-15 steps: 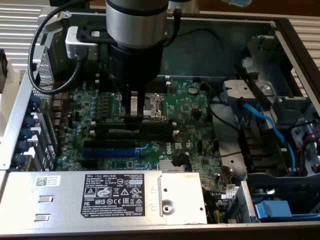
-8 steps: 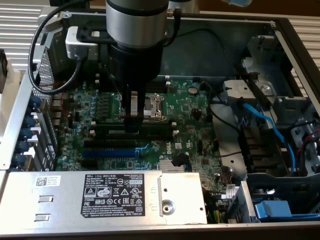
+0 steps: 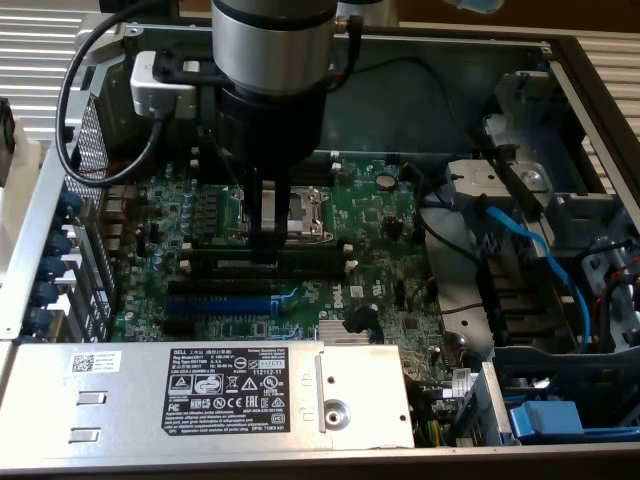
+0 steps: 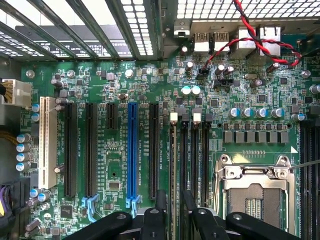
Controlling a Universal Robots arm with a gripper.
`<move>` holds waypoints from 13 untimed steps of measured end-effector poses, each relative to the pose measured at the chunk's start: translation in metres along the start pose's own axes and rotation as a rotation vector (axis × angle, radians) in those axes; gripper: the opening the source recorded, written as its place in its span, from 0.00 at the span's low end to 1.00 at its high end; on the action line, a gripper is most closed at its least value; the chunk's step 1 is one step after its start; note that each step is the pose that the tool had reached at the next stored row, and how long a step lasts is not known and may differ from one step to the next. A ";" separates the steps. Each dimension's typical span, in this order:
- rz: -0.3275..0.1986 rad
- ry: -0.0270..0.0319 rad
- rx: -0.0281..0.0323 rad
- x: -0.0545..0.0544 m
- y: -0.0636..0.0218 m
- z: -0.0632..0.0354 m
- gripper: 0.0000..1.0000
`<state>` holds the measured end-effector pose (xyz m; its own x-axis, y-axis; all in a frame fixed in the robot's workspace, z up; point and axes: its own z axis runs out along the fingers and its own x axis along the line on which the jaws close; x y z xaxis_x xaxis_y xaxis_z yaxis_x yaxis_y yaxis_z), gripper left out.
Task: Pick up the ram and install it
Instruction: 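Insert the ram into the slot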
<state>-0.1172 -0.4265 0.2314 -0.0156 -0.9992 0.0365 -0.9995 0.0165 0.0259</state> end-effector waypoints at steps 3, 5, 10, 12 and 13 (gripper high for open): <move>0.000 -0.0002 0.0000 0.000 0.0002 -0.0074 0.27; 0.000 -0.0003 0.0000 0.000 0.0003 -0.0100 0.27; 0.000 -0.0005 0.0000 0.000 0.0002 -0.0100 0.27; 0.000 -0.0006 0.0000 0.000 0.0002 -0.0100 0.27; 0.000 -0.0005 0.0000 0.000 0.0002 -0.0100 0.27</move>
<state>-0.1171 -0.4265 0.2414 -0.0155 -0.9992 0.0360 -0.9995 0.0165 0.0259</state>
